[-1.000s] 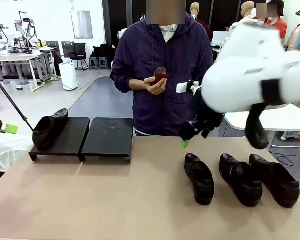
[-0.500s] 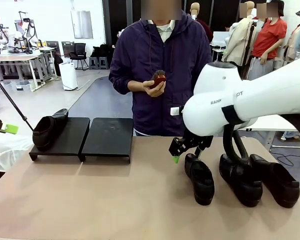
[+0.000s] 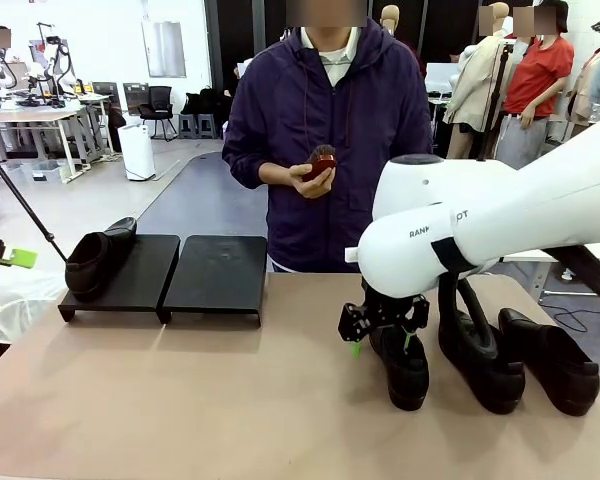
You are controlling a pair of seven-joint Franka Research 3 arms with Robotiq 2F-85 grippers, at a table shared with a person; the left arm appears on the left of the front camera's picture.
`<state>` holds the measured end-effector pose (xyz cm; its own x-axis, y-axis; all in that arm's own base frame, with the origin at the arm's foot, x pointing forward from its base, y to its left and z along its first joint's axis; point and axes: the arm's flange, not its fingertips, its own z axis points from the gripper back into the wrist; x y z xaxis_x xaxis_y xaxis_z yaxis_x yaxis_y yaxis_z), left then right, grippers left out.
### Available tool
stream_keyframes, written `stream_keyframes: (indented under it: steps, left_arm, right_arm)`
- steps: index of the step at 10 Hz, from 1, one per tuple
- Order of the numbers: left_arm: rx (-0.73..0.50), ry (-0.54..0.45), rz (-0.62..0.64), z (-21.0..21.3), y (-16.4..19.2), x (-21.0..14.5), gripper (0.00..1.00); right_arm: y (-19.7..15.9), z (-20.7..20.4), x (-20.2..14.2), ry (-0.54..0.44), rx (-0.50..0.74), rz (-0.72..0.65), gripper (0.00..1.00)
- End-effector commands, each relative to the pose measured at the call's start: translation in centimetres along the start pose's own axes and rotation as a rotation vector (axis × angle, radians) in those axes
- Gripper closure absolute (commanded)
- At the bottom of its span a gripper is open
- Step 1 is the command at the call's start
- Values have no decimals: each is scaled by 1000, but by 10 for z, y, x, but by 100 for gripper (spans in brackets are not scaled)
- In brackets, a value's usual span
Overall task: Organize the shoes by placing them on the stand.
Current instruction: Pick up one Shoe and place it in the middle of the table.
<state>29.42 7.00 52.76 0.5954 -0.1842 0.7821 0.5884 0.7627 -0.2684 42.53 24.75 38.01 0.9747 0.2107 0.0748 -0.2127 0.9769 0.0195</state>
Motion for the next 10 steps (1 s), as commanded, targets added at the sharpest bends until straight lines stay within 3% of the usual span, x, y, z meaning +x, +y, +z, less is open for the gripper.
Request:
stream_keyframes:
  steps: [1,4,5,6,10]
  left_arm:
    - [1,8,-5,0,-1,-3,0]
    - [1,8,-5,0,-1,-3,0]
    - [1,8,-5,0,-1,-3,0]
    - [1,8,-5,0,-1,-3,0]
    - [1,8,-5,0,-1,-3,0]
  right_arm:
    - [-2,-26,-3,-3,-19,-46,0]
    - [-7,-40,-6,-53,8,-38,0]
    - [-8,-40,-6,-54,6,-22,60]
    - [-8,-40,-5,-57,10,-26,100]
    - [-9,-39,-4,-85,-19,-40,100]
